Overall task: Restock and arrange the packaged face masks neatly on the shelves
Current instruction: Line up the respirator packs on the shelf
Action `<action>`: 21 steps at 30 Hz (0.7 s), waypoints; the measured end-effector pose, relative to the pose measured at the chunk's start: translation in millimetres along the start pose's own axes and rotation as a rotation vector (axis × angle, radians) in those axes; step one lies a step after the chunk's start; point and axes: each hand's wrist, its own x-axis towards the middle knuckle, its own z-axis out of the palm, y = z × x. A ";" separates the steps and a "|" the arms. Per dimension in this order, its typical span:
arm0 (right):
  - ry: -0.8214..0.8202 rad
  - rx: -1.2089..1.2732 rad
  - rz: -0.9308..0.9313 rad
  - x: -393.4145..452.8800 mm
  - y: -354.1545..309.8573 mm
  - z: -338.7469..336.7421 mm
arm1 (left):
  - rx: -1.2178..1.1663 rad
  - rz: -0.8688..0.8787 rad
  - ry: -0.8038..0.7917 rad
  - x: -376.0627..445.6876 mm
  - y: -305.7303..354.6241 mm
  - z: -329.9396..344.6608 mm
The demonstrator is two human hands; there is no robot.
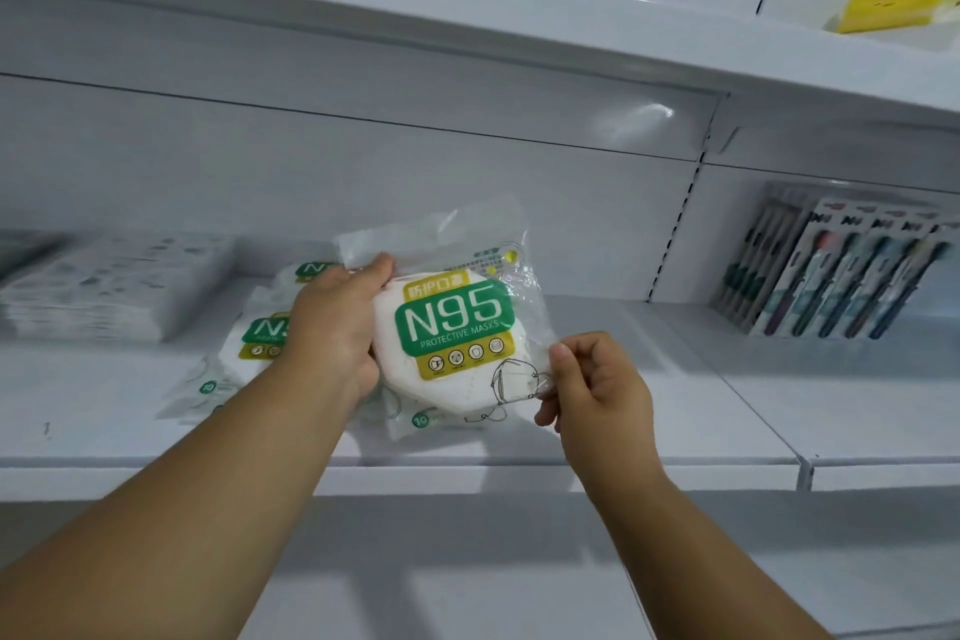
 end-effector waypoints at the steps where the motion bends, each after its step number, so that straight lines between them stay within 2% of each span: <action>1: 0.006 0.003 0.008 1.5 1.0 -0.8 | -0.002 0.007 0.018 2.6 -0.8 3.0; 5: -0.035 0.157 0.132 0.0 9.8 0.6 | 0.039 -0.007 0.051 7.4 -7.1 8.8; 8: -0.101 0.104 0.210 13.1 14.3 1.5 | 0.139 -0.027 0.055 10.8 -5.5 7.3; 12: -0.321 0.218 0.350 50.7 -6.1 13.9 | 0.242 -0.069 -0.018 26.4 5.7 8.5; 14: -0.328 0.337 0.359 62.0 -14.4 25.9 | 0.250 -0.073 -0.037 36.8 11.4 10.1; 18: -0.205 0.364 0.423 63.1 -5.9 45.2 | 0.413 0.084 0.017 63.0 28.2 -12.4; 19: -0.186 0.360 0.447 62.9 -2.5 47.7 | 0.519 0.156 0.013 67.6 31.3 -25.0; 21: -0.156 0.294 0.476 63.4 1.5 51.2 | 0.888 0.325 -0.058 71.9 31.7 -55.7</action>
